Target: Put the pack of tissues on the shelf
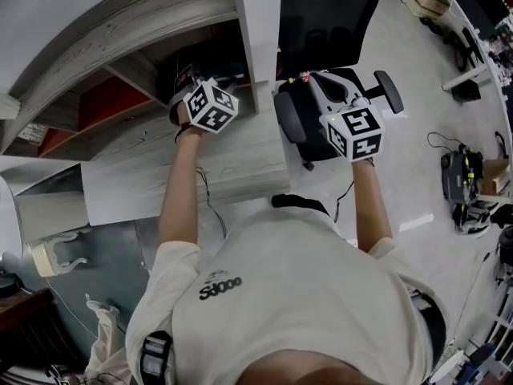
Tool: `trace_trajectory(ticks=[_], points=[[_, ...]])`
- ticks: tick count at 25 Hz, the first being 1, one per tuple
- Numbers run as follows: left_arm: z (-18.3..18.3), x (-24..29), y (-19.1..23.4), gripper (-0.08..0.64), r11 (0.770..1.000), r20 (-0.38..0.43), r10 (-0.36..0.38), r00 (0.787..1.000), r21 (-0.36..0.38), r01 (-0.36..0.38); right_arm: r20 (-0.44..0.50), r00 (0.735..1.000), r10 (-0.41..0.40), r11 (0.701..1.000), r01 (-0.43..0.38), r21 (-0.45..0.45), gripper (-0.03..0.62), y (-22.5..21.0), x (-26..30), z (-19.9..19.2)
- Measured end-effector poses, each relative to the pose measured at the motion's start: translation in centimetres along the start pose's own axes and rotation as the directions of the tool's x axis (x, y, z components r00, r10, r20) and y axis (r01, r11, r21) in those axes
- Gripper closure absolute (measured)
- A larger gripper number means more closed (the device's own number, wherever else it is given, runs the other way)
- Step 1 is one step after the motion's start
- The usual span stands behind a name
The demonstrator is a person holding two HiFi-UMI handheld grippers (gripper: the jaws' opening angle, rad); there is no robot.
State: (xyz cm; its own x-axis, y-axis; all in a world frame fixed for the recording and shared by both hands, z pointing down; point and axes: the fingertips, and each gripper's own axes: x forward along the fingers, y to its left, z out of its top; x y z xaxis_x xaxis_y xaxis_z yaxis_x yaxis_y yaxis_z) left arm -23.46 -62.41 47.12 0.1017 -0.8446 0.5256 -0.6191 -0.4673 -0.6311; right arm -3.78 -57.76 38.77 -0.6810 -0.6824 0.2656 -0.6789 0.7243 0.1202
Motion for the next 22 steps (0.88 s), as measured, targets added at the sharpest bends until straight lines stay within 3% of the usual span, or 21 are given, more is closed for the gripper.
trace_trajectory(ticks=[14, 18, 22], points=[[0.7, 1.9, 1.1, 0.173, 1.000, -0.018, 0.020, 1.000, -0.016, -0.021, -0.012, 1.000, -0.007, 1.000, 0.007, -0.001, 0.586, -1.4, 0.0, -0.5], [1.1, 1.1, 1.5, 0.183, 0.997, 0.022, 0.020, 1.000, -0.081, -0.018, -0.016, 1.000, -0.009, 1.000, 0.009, 0.002, 0.586, -1.3, -0.9, -0.8], [1.1, -1.8, 2.9, 0.202, 0.982, 0.028, 0.115, 0.993, -0.151, -0.110, -0.012, 1.000, -0.011, 1.000, 0.011, -0.006, 0.586, -0.6, -2.5, -1.1]])
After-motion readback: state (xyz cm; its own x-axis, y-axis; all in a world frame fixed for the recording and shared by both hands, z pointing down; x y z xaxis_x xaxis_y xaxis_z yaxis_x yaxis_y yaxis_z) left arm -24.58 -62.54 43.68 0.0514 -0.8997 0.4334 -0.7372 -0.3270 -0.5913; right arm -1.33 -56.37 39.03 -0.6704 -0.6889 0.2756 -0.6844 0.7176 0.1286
